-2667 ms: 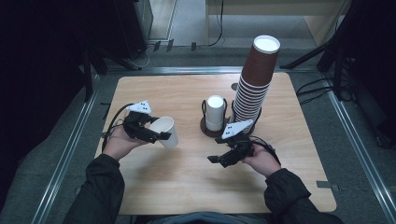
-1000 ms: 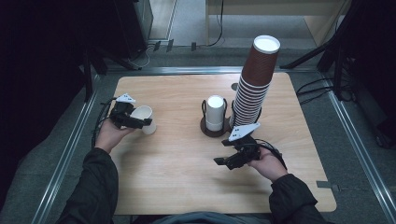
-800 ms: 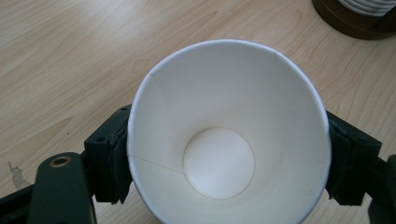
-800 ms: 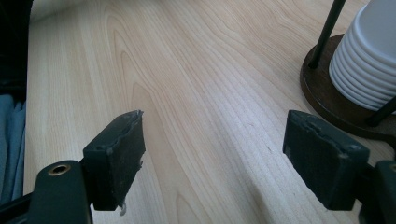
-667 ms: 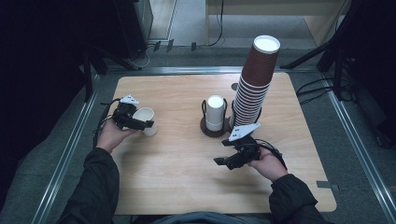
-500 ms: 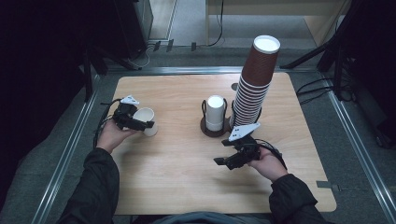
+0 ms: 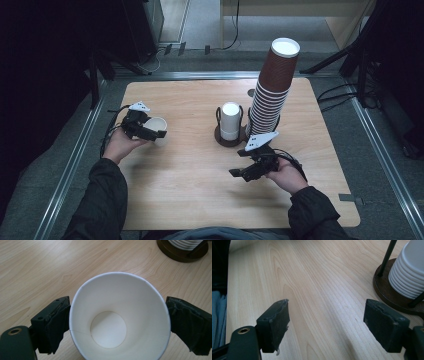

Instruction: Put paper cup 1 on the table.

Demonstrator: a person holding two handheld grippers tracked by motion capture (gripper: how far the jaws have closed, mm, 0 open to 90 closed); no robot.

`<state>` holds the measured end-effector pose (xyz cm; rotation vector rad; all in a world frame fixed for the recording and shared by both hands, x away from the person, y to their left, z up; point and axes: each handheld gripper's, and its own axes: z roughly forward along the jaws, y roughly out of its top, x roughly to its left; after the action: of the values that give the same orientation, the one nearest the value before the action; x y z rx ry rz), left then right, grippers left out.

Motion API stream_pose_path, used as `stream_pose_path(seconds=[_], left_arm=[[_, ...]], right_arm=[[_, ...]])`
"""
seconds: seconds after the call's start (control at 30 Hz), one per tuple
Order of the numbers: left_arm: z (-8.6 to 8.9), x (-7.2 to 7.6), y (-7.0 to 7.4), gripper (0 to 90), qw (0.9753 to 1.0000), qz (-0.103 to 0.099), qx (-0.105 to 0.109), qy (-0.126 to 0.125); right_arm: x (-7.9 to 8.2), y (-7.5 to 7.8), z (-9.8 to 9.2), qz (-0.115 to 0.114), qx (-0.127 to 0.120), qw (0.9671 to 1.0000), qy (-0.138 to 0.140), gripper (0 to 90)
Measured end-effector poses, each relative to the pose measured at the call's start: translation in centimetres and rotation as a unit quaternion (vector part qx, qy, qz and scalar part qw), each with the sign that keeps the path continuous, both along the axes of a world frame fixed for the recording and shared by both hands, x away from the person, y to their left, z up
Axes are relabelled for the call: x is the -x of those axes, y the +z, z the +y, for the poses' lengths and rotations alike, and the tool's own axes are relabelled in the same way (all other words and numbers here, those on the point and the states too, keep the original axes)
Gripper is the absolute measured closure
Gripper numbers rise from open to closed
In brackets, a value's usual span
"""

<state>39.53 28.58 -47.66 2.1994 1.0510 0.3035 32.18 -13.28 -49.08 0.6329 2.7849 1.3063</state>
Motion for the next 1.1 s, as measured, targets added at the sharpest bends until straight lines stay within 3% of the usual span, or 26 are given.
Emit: stream_pose_path(seconds=[0.3,0.57,0.67,0.73,0.9,1.0,1.1], left_arm=[[-0.3,0.3,1.6,8.6,0.9998,-0.019,-0.001,0.000],[-0.3,0.8,3.3,9.1,0.9998,-0.020,0.009,-0.002],[-0.8,1.1,3.8,9.4,0.9999,-0.009,0.002,-0.007],[-1.3,1.3,4.2,9.4,0.9997,-0.002,0.009,-0.020],[-2.5,1.9,4.8,13.2,0.9991,0.002,0.011,-0.041],[-3.2,2.3,5.0,13.4,0.9988,0.000,0.002,-0.048],[-3.6,2.4,5.0,15.1,0.9985,0.016,0.016,-0.049]], right_arm=[[0.0,0.0,0.0,0.001,0.002,1.0000,0.001,20.9],[0.0,0.0,-0.1,0.000,0.003,1.0000,0.005,22.9],[-0.2,0.0,-0.2,0.002,0.005,1.0000,0.008,24.5],[-0.2,0.1,-0.3,0.004,0.003,1.0000,0.008,24.5],[-0.2,0.3,-0.4,0.008,-0.007,0.9999,-0.004,22.7],[-0.2,0.5,-0.4,0.004,-0.009,0.9998,-0.017,21.0],[-0.3,0.7,-0.6,0.011,-0.014,0.9997,-0.014,20.1]])
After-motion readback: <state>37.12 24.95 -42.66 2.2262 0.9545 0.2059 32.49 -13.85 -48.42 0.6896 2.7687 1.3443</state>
